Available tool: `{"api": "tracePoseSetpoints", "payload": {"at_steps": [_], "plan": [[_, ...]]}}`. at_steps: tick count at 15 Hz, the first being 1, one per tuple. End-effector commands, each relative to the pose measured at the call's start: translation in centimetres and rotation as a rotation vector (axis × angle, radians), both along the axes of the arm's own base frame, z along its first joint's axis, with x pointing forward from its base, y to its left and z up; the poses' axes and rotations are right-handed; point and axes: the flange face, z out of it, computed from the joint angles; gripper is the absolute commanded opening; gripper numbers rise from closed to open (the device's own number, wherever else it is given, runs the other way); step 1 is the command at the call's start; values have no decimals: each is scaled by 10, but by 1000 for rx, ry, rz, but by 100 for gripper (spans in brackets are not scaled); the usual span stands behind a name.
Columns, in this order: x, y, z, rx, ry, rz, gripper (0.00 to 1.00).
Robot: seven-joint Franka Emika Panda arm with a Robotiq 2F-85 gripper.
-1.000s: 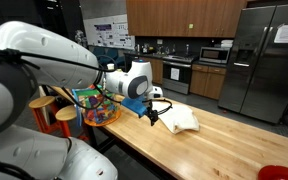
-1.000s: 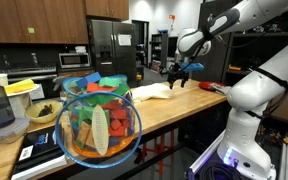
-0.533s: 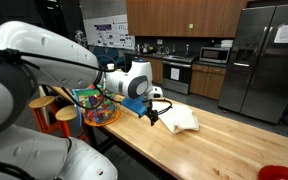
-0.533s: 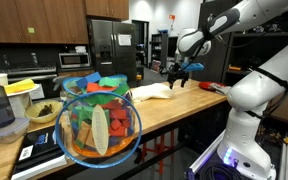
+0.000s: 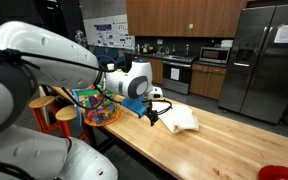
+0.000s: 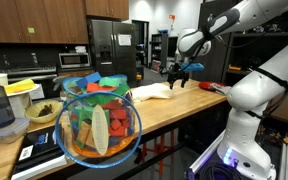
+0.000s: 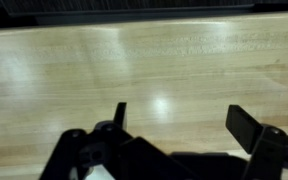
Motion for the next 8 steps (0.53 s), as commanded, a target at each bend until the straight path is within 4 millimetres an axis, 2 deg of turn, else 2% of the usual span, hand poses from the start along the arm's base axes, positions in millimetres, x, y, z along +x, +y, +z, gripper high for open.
{"api": "tracePoseSetpoints", "payload": {"at_steps": [1, 8], "plan": [[-1, 1, 0, 15, 7, -23, 100], [-2, 1, -1, 36, 15, -44, 100]]}}
